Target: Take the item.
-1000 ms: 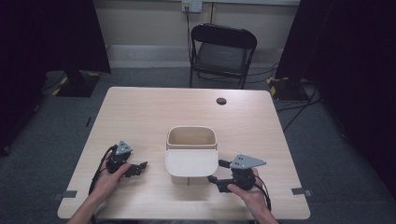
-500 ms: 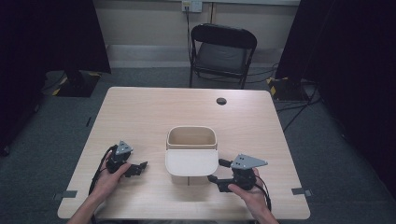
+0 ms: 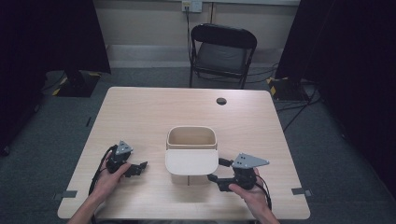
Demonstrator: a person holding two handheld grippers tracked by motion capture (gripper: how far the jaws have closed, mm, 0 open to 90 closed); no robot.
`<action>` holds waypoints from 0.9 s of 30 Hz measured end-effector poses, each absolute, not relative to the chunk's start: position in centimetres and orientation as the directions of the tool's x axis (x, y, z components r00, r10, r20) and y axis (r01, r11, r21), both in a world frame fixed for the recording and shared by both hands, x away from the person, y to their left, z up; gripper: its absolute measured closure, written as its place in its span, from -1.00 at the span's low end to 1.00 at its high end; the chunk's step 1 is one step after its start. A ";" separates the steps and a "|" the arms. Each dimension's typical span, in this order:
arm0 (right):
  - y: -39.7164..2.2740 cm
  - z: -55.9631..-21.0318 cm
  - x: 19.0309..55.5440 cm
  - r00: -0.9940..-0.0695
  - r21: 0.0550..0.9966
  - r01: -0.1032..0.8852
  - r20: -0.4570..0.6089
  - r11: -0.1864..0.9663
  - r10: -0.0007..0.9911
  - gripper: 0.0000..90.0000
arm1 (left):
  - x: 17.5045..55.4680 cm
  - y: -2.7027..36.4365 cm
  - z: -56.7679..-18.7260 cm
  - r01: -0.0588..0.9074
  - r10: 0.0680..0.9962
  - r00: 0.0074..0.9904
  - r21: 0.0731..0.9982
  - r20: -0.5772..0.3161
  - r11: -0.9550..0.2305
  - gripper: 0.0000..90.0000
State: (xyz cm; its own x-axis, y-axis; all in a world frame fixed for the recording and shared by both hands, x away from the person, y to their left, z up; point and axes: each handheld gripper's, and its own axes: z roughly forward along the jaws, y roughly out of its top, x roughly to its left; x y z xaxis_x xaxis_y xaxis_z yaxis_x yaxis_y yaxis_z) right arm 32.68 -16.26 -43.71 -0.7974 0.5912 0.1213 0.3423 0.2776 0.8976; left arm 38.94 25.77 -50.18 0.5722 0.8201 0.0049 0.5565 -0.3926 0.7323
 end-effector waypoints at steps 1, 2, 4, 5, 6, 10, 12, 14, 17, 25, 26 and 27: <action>-16.2 -43.7 32.7 -0.797 0.898 0.341 0.121 0.277 0.591 -0.34 | 38.9 25.8 -50.2 0.556 0.819 0.573 0.731 0.007 -0.396 -0.76; -16.1 -43.7 32.7 -0.798 0.898 0.340 0.119 0.279 0.590 -0.35 | 38.9 25.8 -50.2 0.556 0.819 0.574 0.731 0.006 -0.395 -0.76; -16.0 -43.7 32.6 -0.796 0.898 0.339 0.116 0.280 0.594 -0.37 | 38.9 25.8 -50.2 0.556 0.820 0.572 0.732 0.005 -0.393 -0.76; -16.0 -43.7 32.7 -0.797 0.898 0.339 0.116 0.280 0.593 -0.37 | 38.9 25.8 -50.2 0.556 0.820 0.572 0.732 0.005 -0.392 -0.76; -16.0 -43.6 32.6 -0.796 0.898 0.341 0.118 0.279 0.594 -0.37 | 38.9 25.8 -50.2 0.557 0.820 0.572 0.732 0.005 -0.392 -0.76; -16.0 -43.4 32.7 -0.793 0.901 0.339 0.119 0.270 0.598 -0.42 | 38.9 25.8 -50.2 0.556 0.819 0.573 0.732 0.005 -0.394 -0.76; -16.0 -43.3 32.8 -0.792 0.903 0.339 0.121 0.266 0.599 -0.45 | 38.9 25.8 -50.2 0.556 0.820 0.572 0.732 0.005 -0.392 -0.76; -16.0 -43.2 32.8 -0.789 0.903 0.342 0.126 0.260 0.601 -0.47 | 38.9 25.8 -50.2 0.557 0.820 0.572 0.732 0.005 -0.392 -0.76; -16.1 -43.2 32.9 -0.788 0.903 0.345 0.129 0.257 0.602 -0.51 | 38.9 25.8 -50.2 0.556 0.820 0.572 0.733 0.006 -0.393 -0.76; -16.1 -42.8 32.8 -0.787 0.909 0.333 0.122 0.250 0.605 -0.51 | 38.9 25.8 -50.2 0.557 0.820 0.572 0.733 0.005 -0.392 -0.76; -16.1 -42.8 32.9 -0.787 0.910 0.331 0.121 0.249 0.605 -0.50 | 38.9 25.8 -50.2 0.556 0.819 0.573 0.731 0.007 -0.395 -0.76; -16.1 -42.7 32.9 -0.787 0.911 0.328 0.118 0.250 0.606 -0.49 | 38.9 25.8 -50.2 0.556 0.820 0.573 0.732 0.004 -0.393 -0.76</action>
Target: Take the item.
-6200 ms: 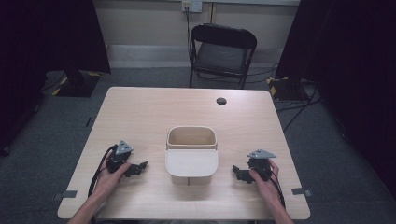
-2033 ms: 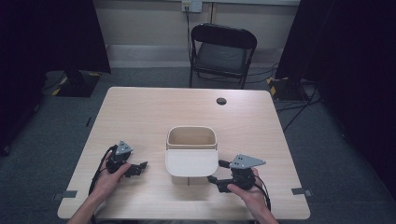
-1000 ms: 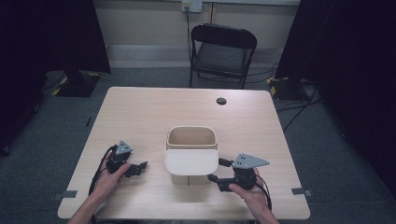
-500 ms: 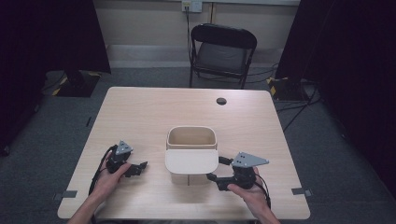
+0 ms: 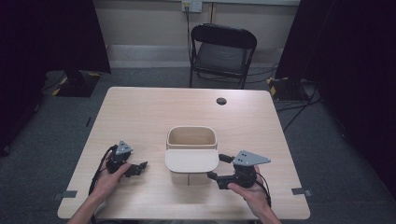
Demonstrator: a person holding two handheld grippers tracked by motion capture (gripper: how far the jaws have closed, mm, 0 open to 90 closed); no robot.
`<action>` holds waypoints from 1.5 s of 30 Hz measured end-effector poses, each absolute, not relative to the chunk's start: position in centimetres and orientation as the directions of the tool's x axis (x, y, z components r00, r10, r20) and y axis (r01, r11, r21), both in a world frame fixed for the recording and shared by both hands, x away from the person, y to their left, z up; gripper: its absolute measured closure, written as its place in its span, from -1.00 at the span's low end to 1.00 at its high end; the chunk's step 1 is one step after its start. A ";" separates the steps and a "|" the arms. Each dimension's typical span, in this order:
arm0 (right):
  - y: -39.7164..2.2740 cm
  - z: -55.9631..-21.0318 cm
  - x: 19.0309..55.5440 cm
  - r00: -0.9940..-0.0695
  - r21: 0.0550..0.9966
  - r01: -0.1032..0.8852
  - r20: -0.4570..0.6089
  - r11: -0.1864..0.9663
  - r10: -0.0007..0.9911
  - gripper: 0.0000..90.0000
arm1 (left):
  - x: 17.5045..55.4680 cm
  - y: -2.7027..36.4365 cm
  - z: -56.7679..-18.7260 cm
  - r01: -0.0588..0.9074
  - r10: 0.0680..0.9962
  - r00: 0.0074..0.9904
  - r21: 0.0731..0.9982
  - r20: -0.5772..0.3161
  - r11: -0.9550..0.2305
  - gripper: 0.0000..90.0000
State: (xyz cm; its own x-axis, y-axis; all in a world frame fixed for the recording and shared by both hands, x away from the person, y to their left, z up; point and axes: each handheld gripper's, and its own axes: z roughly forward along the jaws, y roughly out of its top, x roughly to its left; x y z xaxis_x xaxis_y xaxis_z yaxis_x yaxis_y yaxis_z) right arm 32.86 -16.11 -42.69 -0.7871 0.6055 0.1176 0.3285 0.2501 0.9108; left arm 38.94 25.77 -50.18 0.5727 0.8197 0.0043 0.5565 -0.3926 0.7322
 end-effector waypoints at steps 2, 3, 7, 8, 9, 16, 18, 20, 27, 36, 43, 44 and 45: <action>-16.1 -42.6 32.9 -0.789 0.912 0.326 0.116 0.250 0.603 -0.49 | 38.9 25.8 -50.2 0.557 0.820 0.572 0.732 0.005 -0.392 -0.76; -16.1 -42.5 32.9 -0.789 0.913 0.323 0.114 0.250 0.604 -0.48 | 38.9 25.8 -50.2 0.556 0.819 0.573 0.732 0.004 -0.393 -0.76; -16.2 -42.2 33.0 -0.788 0.916 0.317 0.110 0.247 0.605 -0.48 | 38.9 25.8 -50.2 0.556 0.820 0.572 0.732 0.005 -0.393 -0.76; -16.2 -42.2 33.0 -0.788 0.916 0.317 0.110 0.247 0.605 -0.48 | 38.9 25.8 -50.2 0.556 0.820 0.572 0.732 0.005 -0.393 -0.76; -16.2 -42.2 33.0 -0.787 0.916 0.315 0.105 0.250 0.608 -0.48 | 38.9 25.8 -50.2 0.556 0.820 0.572 0.732 0.005 -0.393 -0.76; -16.3 -42.0 33.0 -0.785 0.919 0.310 0.102 0.245 0.611 -0.43 | 38.9 25.8 -50.2 0.556 0.820 0.573 0.732 0.006 -0.394 -0.76; -16.2 -42.0 32.9 -0.786 0.920 0.306 0.100 0.243 0.610 -0.41 | 38.9 25.8 -50.2 0.555 0.819 0.574 0.731 0.007 -0.396 -0.76; -16.2 -41.9 32.9 -0.786 0.924 0.296 0.092 0.241 0.611 -0.40 | 38.9 25.8 -50.2 0.556 0.820 0.572 0.732 0.005 -0.392 -0.76; -16.3 -41.6 32.9 -0.782 0.926 0.294 0.091 0.236 0.616 -0.38 | 38.9 25.8 -50.2 0.556 0.820 0.572 0.732 0.005 -0.393 -0.76; -16.3 -41.5 32.8 -0.786 0.926 0.295 0.095 0.236 0.611 -0.37 | 38.9 25.8 -50.2 0.556 0.820 0.572 0.732 0.004 -0.392 -0.76; -16.2 -41.4 32.7 -0.791 0.928 0.288 0.091 0.236 0.605 -0.38 | 38.9 25.8 -50.2 0.556 0.820 0.572 0.733 0.005 -0.392 -0.76; -16.2 -41.3 32.7 -0.790 0.928 0.289 0.091 0.237 0.606 -0.38 | 38.9 25.8 -50.2 0.556 0.820 0.572 0.732 0.005 -0.393 -0.76; -16.2 -41.3 32.7 -0.790 0.928 0.289 0.091 0.237 0.606 -0.38 | 38.9 25.8 -50.2 0.556 0.820 0.572 0.732 0.005 -0.393 -0.76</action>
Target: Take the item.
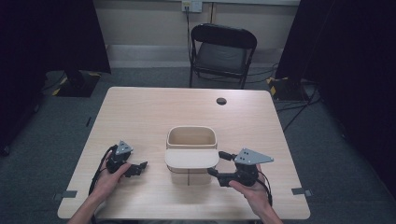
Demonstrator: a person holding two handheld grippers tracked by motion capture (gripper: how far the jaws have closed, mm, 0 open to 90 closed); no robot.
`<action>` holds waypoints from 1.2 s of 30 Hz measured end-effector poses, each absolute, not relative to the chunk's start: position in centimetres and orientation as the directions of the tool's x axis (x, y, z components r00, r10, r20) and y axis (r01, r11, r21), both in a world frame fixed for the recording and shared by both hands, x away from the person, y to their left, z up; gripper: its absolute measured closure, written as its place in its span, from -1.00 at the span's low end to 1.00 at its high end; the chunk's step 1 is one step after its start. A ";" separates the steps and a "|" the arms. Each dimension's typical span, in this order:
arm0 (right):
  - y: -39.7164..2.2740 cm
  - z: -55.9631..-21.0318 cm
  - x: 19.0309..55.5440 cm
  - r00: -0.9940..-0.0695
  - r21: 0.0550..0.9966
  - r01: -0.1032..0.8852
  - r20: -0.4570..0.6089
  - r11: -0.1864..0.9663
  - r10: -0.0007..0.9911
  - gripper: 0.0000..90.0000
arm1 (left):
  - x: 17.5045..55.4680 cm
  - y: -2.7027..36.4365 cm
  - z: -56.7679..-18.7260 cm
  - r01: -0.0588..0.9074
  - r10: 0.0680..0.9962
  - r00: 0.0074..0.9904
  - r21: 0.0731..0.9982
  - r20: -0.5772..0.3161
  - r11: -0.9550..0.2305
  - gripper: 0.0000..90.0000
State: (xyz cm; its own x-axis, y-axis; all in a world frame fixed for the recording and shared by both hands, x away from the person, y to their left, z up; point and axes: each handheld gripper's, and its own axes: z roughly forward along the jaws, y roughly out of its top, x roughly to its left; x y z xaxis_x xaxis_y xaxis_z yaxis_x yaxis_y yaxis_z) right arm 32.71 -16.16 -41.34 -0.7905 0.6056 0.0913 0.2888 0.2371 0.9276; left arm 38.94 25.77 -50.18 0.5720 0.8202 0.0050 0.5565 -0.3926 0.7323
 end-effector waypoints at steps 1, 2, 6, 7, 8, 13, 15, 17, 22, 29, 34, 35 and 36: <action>-16.2 -41.3 32.8 -0.792 0.928 0.287 0.091 0.236 0.604 -0.38 | 38.9 25.8 -50.2 0.556 0.820 0.572 0.732 0.005 -0.392 -0.76; -16.1 -41.3 32.8 -0.791 0.928 0.289 0.093 0.235 0.605 -0.38 | 38.9 25.8 -50.2 0.556 0.820 0.572 0.733 0.005 -0.393 -0.76; -16.0 -41.2 32.9 -0.787 0.929 0.289 0.093 0.232 0.610 -0.38 | 38.9 25.8 -50.2 0.556 0.820 0.572 0.732 0.005 -0.392 -0.76; -16.1 -41.1 32.9 -0.786 0.928 0.289 0.092 0.233 0.612 -0.38 | 38.9 25.8 -50.2 0.556 0.820 0.572 0.732 0.005 -0.393 -0.76; -16.1 -41.1 32.9 -0.787 0.929 0.289 0.093 0.232 0.610 -0.38 | 38.9 25.8 -50.2 0.556 0.820 0.572 0.733 0.006 -0.393 -0.76; -16.1 -41.1 32.9 -0.787 0.928 0.291 0.095 0.231 0.609 -0.38 | 38.9 25.8 -50.2 0.557 0.820 0.572 0.732 0.005 -0.393 -0.76; -16.1 -41.0 33.0 -0.787 0.929 0.289 0.094 0.230 0.609 -0.37 | 38.9 25.8 -50.2 0.557 0.820 0.572 0.732 0.005 -0.392 -0.76; -16.0 -41.0 33.0 -0.788 0.930 0.286 0.091 0.232 0.608 -0.37 | 38.9 25.8 -50.2 0.556 0.820 0.573 0.733 0.005 -0.393 -0.76; -16.0 -40.9 33.1 -0.788 0.931 0.284 0.091 0.229 0.609 -0.37 | 38.9 25.8 -50.2 0.556 0.820 0.572 0.732 0.006 -0.393 -0.76; -16.0 -40.8 33.2 -0.788 0.933 0.282 0.092 0.225 0.609 -0.35 | 38.9 25.8 -50.2 0.556 0.820 0.572 0.732 0.005 -0.392 -0.76; -16.1 -40.8 33.2 -0.787 0.933 0.283 0.093 0.223 0.610 -0.33 | 38.9 25.8 -50.2 0.557 0.820 0.572 0.732 0.005 -0.393 -0.76; -16.1 -40.7 33.3 -0.788 0.933 0.282 0.092 0.224 0.609 -0.33 | 38.9 25.8 -50.2 0.556 0.820 0.572 0.732 0.005 -0.392 -0.76; -16.1 -40.7 33.3 -0.788 0.933 0.282 0.093 0.223 0.609 -0.33 | 39.0 25.8 -50.2 0.554 0.818 0.575 0.731 0.010 -0.398 -0.76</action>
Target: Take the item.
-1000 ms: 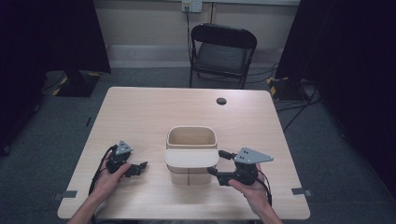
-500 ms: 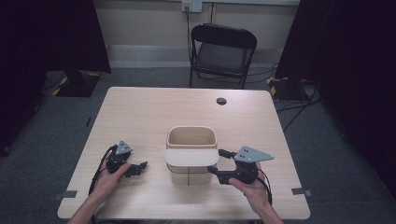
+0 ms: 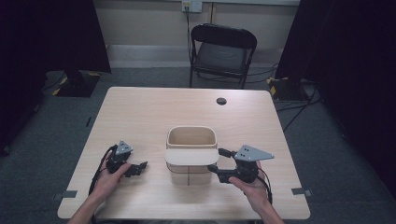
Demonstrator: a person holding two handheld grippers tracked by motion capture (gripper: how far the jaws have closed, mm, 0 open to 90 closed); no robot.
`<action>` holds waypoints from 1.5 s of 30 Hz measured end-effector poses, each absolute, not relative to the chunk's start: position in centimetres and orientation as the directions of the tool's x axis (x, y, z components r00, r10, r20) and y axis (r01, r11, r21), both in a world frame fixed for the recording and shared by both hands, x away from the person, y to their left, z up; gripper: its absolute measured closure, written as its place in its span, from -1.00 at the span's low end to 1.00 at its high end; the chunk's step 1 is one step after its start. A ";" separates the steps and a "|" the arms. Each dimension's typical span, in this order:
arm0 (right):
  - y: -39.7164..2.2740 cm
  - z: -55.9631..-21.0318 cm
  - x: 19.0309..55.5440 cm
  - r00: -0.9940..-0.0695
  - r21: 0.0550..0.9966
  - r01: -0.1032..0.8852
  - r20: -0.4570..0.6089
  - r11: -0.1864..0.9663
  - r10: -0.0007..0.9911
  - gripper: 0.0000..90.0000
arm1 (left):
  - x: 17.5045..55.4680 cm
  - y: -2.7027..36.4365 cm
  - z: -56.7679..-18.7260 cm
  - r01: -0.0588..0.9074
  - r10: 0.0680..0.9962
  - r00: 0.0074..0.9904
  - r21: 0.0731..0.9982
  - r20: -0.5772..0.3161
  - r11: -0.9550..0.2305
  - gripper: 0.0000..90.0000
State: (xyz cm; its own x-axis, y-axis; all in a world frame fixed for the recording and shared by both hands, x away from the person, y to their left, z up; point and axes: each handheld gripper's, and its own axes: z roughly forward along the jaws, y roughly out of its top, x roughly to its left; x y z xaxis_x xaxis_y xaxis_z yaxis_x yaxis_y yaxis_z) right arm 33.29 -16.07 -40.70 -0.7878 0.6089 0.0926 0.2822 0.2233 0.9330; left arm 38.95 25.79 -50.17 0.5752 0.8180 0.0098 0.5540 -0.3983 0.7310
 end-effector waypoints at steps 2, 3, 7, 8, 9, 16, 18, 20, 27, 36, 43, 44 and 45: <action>-16.1 -40.7 33.3 -0.787 0.933 0.283 0.094 0.222 0.609 -0.33 | 39.0 25.8 -50.2 0.553 0.819 0.574 0.733 0.010 -0.396 -0.76; -16.1 -40.6 33.3 -0.788 0.933 0.283 0.094 0.222 0.609 -0.33 | 38.9 25.8 -50.2 0.556 0.820 0.572 0.733 0.005 -0.392 -0.76; -16.1 -40.6 33.4 -0.785 0.934 0.279 0.090 0.221 0.613 -0.31 | 38.9 25.8 -50.2 0.556 0.820 0.572 0.733 0.006 -0.392 -0.76; -16.1 -40.6 33.4 -0.785 0.934 0.279 0.090 0.221 0.613 -0.31 | 38.9 25.8 -50.2 0.556 0.820 0.572 0.733 0.006 -0.392 -0.76; -16.0 -40.6 33.5 -0.785 0.934 0.283 0.095 0.217 0.612 -0.31 | 38.9 25.8 -50.2 0.556 0.820 0.572 0.733 0.006 -0.393 -0.76; -16.0 -40.5 33.6 -0.784 0.936 0.281 0.095 0.214 0.614 -0.30 | 38.9 25.8 -50.2 0.556 0.820 0.572 0.732 0.005 -0.392 -0.76; -16.0 -40.5 33.6 -0.784 0.936 0.282 0.098 0.212 0.613 -0.30 | 38.9 25.8 -50.2 0.557 0.820 0.572 0.732 0.005 -0.393 -0.76; -16.0 -40.5 33.7 -0.783 0.936 0.283 0.098 0.211 0.614 -0.30 | 38.9 25.8 -50.2 0.556 0.820 0.572 0.733 0.006 -0.393 -0.76; -16.0 -40.4 34.0 -0.782 0.934 0.286 0.100 0.212 0.615 -0.30 | 38.9 25.8 -50.2 0.556 0.820 0.572 0.732 0.005 -0.393 -0.76; -16.0 -40.2 34.2 -0.784 0.936 0.287 0.106 0.206 0.611 -0.28 | 39.0 25.8 -50.2 0.553 0.818 0.575 0.733 0.008 -0.396 -0.76; -16.0 -40.1 34.4 -0.784 0.936 0.288 0.111 0.200 0.610 -0.29 | 38.9 25.8 -50.2 0.556 0.819 0.573 0.733 0.004 -0.393 -0.76; -16.0 -40.1 34.4 -0.784 0.936 0.288 0.111 0.200 0.610 -0.29 | 38.9 25.8 -50.2 0.556 0.819 0.573 0.733 0.004 -0.393 -0.76; -16.0 -40.1 34.4 -0.782 0.937 0.288 0.111 0.198 0.613 -0.29 | 38.9 25.8 -50.2 0.556 0.819 0.573 0.733 0.005 -0.393 -0.76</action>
State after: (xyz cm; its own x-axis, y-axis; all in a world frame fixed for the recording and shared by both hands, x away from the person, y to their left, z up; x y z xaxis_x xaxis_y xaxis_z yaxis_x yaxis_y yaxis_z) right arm 34.39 -16.00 -40.12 -0.7821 0.6131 0.1112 0.2885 0.1982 0.9367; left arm 38.95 25.77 -50.18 0.5732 0.8194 0.0046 0.5558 -0.3929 0.7326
